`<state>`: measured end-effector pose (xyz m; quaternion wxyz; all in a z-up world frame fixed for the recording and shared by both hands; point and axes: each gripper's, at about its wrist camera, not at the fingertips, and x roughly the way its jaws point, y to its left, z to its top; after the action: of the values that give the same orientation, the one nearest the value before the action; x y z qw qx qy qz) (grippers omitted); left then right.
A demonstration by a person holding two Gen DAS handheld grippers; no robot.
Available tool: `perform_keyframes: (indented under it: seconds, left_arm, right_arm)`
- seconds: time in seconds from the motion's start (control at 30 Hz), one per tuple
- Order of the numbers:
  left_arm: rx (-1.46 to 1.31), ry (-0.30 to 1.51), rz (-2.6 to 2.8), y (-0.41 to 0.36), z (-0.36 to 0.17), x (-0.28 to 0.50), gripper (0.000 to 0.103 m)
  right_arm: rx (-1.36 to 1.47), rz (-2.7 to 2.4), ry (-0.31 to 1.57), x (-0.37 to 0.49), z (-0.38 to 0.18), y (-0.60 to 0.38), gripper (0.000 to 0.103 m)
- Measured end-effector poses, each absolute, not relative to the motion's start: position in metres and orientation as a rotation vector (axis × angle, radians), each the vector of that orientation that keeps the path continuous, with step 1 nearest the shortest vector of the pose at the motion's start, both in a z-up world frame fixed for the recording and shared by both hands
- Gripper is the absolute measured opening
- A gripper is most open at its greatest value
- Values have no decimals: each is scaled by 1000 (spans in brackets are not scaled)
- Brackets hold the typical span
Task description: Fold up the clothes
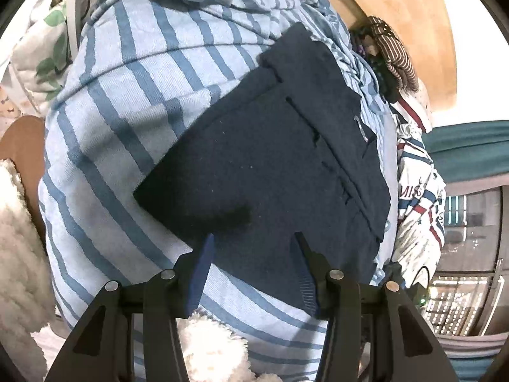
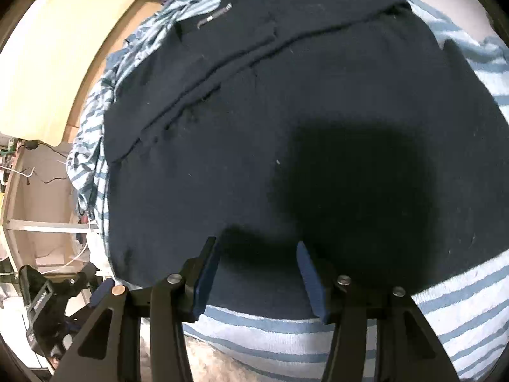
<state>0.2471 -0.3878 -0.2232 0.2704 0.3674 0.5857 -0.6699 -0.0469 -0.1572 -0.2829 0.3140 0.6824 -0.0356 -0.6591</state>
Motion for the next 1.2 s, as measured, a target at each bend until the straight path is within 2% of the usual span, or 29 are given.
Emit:
perform_keyframes:
  seconds: [0.73, 0.97, 1.0, 1.07, 1.1, 1.17, 1.2]
  left_arm:
    - [984, 1630, -1738, -389, -243, 241, 51]
    - [870, 1694, -1701, -393, -243, 255, 51]
    - [836, 1712, -1689, -394, -243, 259, 51]
    - [767, 1748, -1657, -397, -245, 269, 51]
    - [724, 1769, -1631, -399, -247, 275, 52]
    - [641, 1797, -1576, -402, -250, 288, 64]
    - [595, 1806, -1550, -403, -252, 295, 65]
  right_arm:
    - [1832, -1705, -248, -55, -289, -137, 57]
    - [1805, -1756, -339, -55, -277, -122, 57]
    - [1792, -1777, -359, -56, -272, -119, 58]
    - [1773, -1816, -432, -61, -266, -108, 68]
    - [1772, -1837, -477, -64, -264, -102, 69]
    - [1798, -1867, -557, -70, -265, -86, 70]
    - [1822, -1871, -619, -72, -267, -76, 70]
